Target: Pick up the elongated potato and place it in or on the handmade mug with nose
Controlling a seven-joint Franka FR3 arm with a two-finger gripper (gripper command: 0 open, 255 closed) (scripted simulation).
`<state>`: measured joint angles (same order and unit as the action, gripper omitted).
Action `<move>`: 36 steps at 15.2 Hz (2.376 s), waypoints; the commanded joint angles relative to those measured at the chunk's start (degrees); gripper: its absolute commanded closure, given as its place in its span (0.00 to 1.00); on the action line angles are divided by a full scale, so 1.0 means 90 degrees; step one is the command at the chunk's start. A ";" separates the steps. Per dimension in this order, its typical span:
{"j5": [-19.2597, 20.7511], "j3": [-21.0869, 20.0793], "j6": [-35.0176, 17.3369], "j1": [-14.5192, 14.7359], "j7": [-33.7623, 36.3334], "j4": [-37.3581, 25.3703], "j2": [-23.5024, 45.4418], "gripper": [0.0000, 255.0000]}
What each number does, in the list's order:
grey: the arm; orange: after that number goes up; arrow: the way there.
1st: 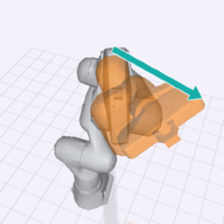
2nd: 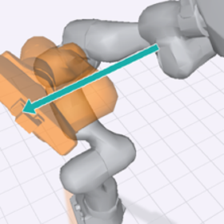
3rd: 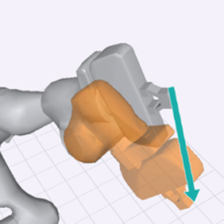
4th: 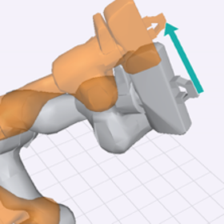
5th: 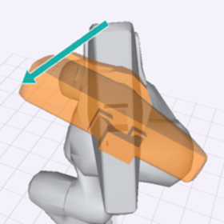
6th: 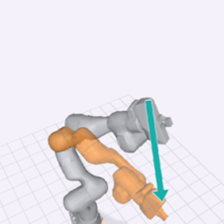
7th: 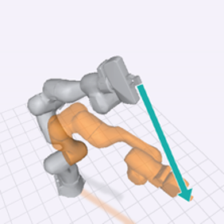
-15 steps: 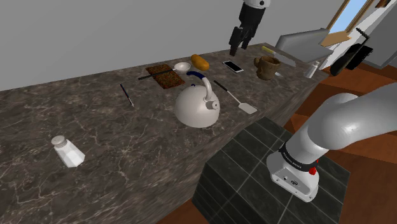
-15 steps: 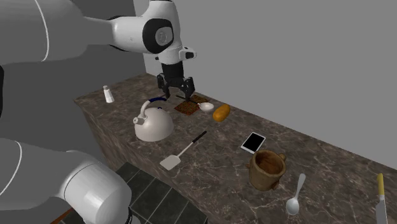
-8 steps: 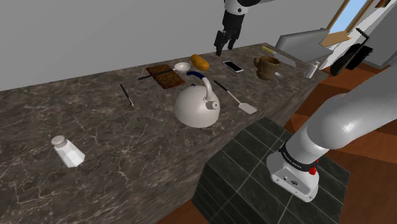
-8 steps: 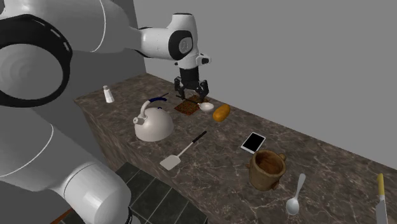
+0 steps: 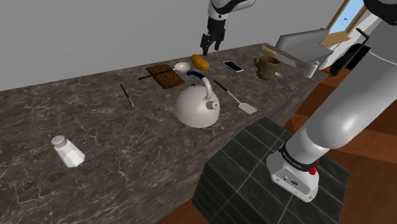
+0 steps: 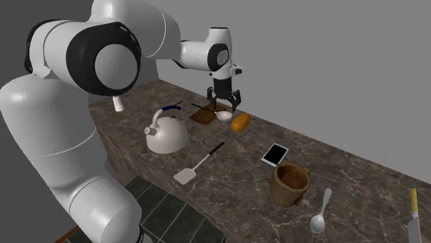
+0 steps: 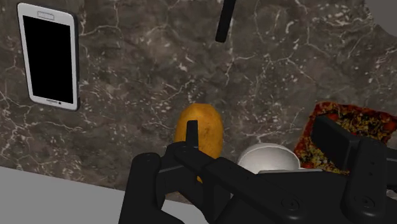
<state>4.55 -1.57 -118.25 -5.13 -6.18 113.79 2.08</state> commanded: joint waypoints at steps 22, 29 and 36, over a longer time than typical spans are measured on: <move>0.0154 0.0168 -0.0209 -0.0158 -0.0184 -0.3306 0.3571 0.00; 0.0154 0.0168 -0.0208 -0.0158 -0.0184 -0.3306 0.3570 1.00; 0.0154 0.0168 -0.0206 -0.0159 -0.0186 -0.3302 0.3564 1.00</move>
<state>5.94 -0.06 -120.12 -6.56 -7.86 84.06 34.14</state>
